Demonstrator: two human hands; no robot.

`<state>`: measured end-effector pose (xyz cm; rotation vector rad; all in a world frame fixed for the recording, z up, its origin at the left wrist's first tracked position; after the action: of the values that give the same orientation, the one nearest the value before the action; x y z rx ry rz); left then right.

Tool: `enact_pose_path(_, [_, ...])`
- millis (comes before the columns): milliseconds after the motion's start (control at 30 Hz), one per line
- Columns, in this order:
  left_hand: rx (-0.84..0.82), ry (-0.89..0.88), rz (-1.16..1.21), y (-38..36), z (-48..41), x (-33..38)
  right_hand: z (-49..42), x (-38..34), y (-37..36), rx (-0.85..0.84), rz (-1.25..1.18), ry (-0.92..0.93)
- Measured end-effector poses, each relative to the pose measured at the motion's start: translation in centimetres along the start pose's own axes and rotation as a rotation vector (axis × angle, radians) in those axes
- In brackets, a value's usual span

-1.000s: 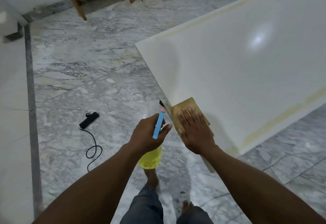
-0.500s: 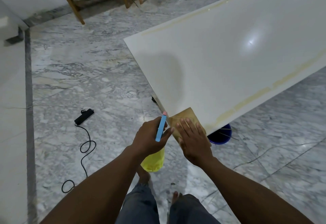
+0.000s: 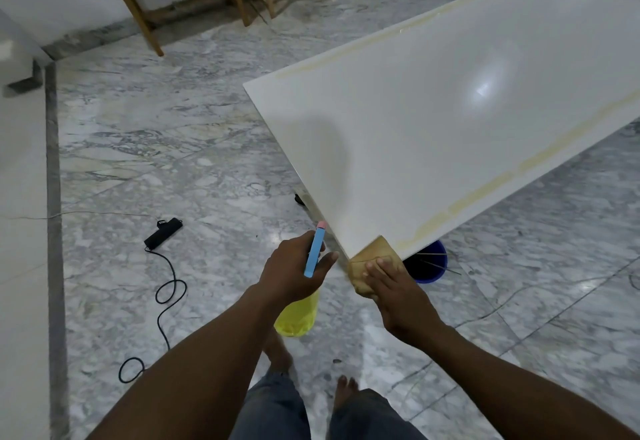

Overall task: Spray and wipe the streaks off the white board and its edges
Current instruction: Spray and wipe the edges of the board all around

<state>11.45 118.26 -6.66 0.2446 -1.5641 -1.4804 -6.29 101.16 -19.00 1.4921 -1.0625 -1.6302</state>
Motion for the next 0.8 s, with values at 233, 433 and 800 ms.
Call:
enact_pose_path(233, [-0.006, 0.016, 0.052, 2.7, -1.2, -1.7, 0.6, -2.1, 7.8, -0.415, -0.48, -0.33])
enact_pose_path(433, [0.013, 0.006, 0.125, 5.5, -4.4, -4.4, -3.2, -4.2, 12.6, 0.096, -1.732, -1.005])
enact_pose_path(800, [-0.113, -0.221, 0.081, 15.0, -12.5, -12.6, -26.8, -13.5, 10.5, 0.371, -2.383, -0.793])
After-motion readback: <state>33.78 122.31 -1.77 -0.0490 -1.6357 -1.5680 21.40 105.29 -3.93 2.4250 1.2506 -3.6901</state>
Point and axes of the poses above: each hand's wrist, its own z-axis away from the middle knuckle, its own y-axis out of the back of the hand, x = y × z, the point moved 1 cm from there along -z, towards the middle knuckle, and after that the axes turned 10 degrees about -z, right-handed, at the moved point
